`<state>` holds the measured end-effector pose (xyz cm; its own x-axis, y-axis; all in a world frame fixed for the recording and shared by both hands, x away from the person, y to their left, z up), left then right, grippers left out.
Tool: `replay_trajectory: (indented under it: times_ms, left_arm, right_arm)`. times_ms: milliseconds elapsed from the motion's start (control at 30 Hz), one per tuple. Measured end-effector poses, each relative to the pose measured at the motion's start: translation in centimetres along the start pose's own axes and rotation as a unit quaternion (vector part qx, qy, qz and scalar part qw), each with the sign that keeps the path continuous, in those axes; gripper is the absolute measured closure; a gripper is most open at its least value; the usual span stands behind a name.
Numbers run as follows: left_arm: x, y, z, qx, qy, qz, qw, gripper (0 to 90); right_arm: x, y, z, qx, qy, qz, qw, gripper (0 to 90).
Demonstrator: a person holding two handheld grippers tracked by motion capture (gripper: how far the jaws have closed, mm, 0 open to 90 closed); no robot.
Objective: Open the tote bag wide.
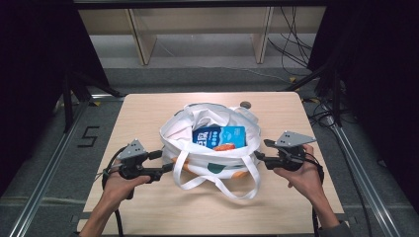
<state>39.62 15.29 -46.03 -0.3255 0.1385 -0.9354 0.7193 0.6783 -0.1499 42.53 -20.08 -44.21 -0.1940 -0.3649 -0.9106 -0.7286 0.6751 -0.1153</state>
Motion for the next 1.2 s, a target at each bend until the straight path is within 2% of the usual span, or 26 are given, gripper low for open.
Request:
replay_trajectory:
  times_ms: [67, 133, 167, 233, 333, 400, 467, 500, 567, 600, 633, 667, 700, 733, 767, 833, 900, 933, 967, 1000, 1067, 1133, 1167, 1200]
  left_arm:
    - [0.5, -0.3, 0.0, 0.004, -0.002, -0.004, 1.0, 32.3]
    - [1.3, -0.7, 0.0, 0.008, 0.004, 0.004, 1.0, 31.5]
    - [1.7, -1.0, 0.0, 0.009, 0.012, 0.002, 0.9999, 31.1]
    - [2.2, -1.2, -0.2, 0.001, 0.019, 0.017, 0.9997, 30.7]
    - [2.8, -1.7, -0.4, -0.001, 0.019, 0.012, 0.9997, 30.3]
    - [3.4, -2.1, -0.6, -0.001, 0.022, 0.013, 0.9997, 29.9]
    - [3.9, -2.4, -0.7, 0.009, 0.022, 0.023, 0.9994, 29.7]
    - [4.1, -2.6, -0.8, 0.009, 0.026, 0.013, 0.9995, 29.7]
    - [4.8, -2.9, -1.0, 0.006, 0.03, 0.016, 0.9994, 29.6]
    - [5.1, -2.9, -1.1, 0.009, 0.034, 0.024, 0.9991, 29.6]
    - [5.5, -3.0, -1.2, 0.01, 0.039, 0.032, 0.9987, 29.6]
    - [5.8, -3.0, -1.3, 0.006, 0.041, 0.034, 0.9986, 29.6]
    - [6.2, -3.2, -1.3, 0.003, 0.042, 0.023, 0.9989, 29.6]
    - [6.6, -3.1, -1.3, 0.002, 0.043, 0.031, 0.9986, 29.5]
    - [6.9, -3.3, -1.5, 0.001, 0.045, 0.026, 0.9986, 29.5]
    - [7.5, -3.3, -1.5, -0.001, 0.047, 0.028, 0.9985, 29.5]
    - [8.0, -3.0, -1.8, -0.004, 0.06, 0.047, 0.9971, 29.3]
    - [8.1, -2.9, -1.9, -0.01, 0.058, 0.043, 0.9973, 29.2]
    - [8.1, -3.0, -2.0, -0.006, 0.058, 0.039, 0.9975, 28.8]
    - [8.2, -3.0, -2.1, -0.011, 0.055, 0.036, 0.9978, 28.7]
    - [8.4, -3.2, -2.0, -0.009, 0.049, 0.034, 0.9982, 27.9]
    - [8.9, -3.4, -2.1, -0.011, 0.062, 0.033, 0.9975, 27.1]
    - [9.2, -3.6, -2.1, -0.012, 0.067, 0.04, 0.9969, 27.2]
    - [9.3, -3.6, -2.1, -0.012, 0.072, 0.044, 0.9964, 27.1]
  right_arm:
    - [0.2, 0.1, -0.2, 0.002, 0.0, 0.006, 1.0, 42.7]
    - [0.5, 0.3, -0.6, 0.007, 0.004, 0.025, 0.9997, 40.7]
    - [0.7, 0.2, -0.7, 0.006, -0.002, 0.016, 0.9999, 39.8]
    - [1.1, 0.3, -1.1, 0.008, 0.001, 0.021, 0.9997, 39.6]
    - [1.9, 0.4, -1.5, 0.01, 0.003, 0.019, 0.9998, 38.7]
    - [2.4, 0.6, -1.6, 0.011, 0.007, 0.028, 0.9995, 38.3]
    - [3.0, 0.8, -1.7, 0.007, 0.012, 0.03, 0.9995, 37.9]
    - [3.4, 0.9, -1.8, 0.011, 0.011, 0.029, 0.9995, 37.6]
    - [3.9, 1.0, -1.8, 0.007, 0.016, 0.028, 0.9994, 37.3]
    - [4.2, 1.2, -1.9, 0.001, 0.022, 0.035, 0.9992, 37.2]
    - [4.4, 1.1, -1.9, 0.006, 0.022, 0.032, 0.9992, 37.1]
    - [4.6, 1.1, -2.0, 0.008, 0.022, 0.033, 0.9992, 37.1]
    - [4.9, 1.1, -2.1, 0.005, 0.027, 0.03, 0.9992, 37.0]
    - [5.2, 1.2, -2.1, 0.006, 0.027, 0.037, 0.9989, 36.9]
    - [5.3, 1.2, -2.2, 0.008, 0.025, 0.034, 0.9991, 36.8]
    - [5.9, 1.4, -2.3, 0.005, 0.03, 0.043, 0.9986, 36.8]
    - [6.5, 1.8, -2.5, 0.006, 0.035, 0.053, 0.998, 36.7]
    - [6.7, 1.7, -2.5, 0.004, 0.032, 0.042, 0.9986, 36.7]
    - [7.0, 2.1, -2.7, 0.006, 0.039, 0.061, 0.9974, 36.7]
    - [7.2, 1.9, -2.7, 0.002, 0.035, 0.046, 0.9983, 36.7]
    - [7.8, 2.2, -2.7, 0.0, 0.036, 0.047, 0.9982, 36.5]
    - [8.3, 2.6, -2.8, 0.001, 0.045, 0.06, 0.9972, 35.0]
    - [8.6, 2.6, -2.7, -0.007, 0.045, 0.047, 0.9979, 34.9]
    - [8.9, 2.8, -2.9, -0.004, 0.053, 0.048, 0.9974, 34.9]
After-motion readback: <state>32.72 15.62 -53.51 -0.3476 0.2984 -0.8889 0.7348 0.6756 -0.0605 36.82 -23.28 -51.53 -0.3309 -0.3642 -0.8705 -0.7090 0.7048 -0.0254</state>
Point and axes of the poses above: each handheld gripper's, and its own axes: z roughly forward along the jaws, x roughly out of its underside, y roughly to its left, the point moved 7 cm from there along z, roughly forward along the jaws, and after that the axes turned 9 degrees about -y, right-handed, at the moved point
